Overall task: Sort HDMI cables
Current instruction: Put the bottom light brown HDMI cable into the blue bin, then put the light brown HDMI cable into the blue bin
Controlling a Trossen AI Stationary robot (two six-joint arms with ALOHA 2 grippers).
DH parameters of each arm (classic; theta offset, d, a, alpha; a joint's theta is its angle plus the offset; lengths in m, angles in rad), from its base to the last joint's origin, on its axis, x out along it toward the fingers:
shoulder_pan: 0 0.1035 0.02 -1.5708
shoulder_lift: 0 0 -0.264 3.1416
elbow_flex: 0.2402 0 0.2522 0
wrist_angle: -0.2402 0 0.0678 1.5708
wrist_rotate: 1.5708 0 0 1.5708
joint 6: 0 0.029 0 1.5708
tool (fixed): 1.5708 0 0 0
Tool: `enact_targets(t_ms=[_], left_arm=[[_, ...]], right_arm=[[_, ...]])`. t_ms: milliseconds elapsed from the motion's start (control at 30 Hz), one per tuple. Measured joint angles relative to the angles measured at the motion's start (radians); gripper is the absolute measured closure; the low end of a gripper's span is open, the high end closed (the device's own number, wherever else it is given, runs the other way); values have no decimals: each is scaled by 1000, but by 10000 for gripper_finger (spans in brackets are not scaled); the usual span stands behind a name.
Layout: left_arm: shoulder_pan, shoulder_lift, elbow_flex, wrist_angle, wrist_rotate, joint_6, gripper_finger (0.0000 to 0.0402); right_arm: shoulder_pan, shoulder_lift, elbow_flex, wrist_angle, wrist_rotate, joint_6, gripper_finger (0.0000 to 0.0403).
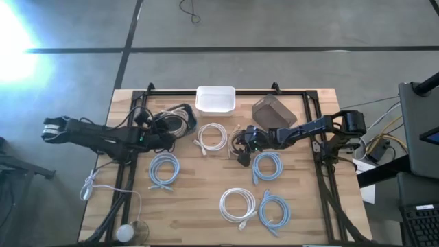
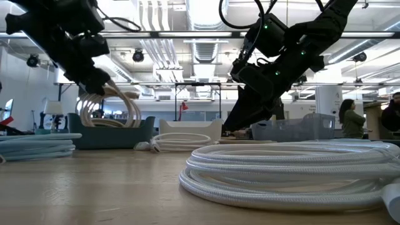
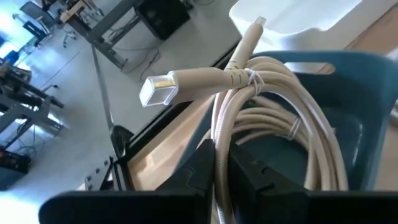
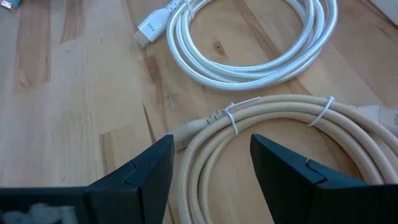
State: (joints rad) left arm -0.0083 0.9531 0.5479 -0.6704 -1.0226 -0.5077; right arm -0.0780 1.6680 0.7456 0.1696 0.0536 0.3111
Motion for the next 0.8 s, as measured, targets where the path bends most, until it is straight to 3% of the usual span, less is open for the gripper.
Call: enact_targets(t_ms=[800], left_arm=[[66, 0, -4, 1, -49, 55, 245]], right_arm=[[2, 0, 0, 0, -1, -21, 193]])
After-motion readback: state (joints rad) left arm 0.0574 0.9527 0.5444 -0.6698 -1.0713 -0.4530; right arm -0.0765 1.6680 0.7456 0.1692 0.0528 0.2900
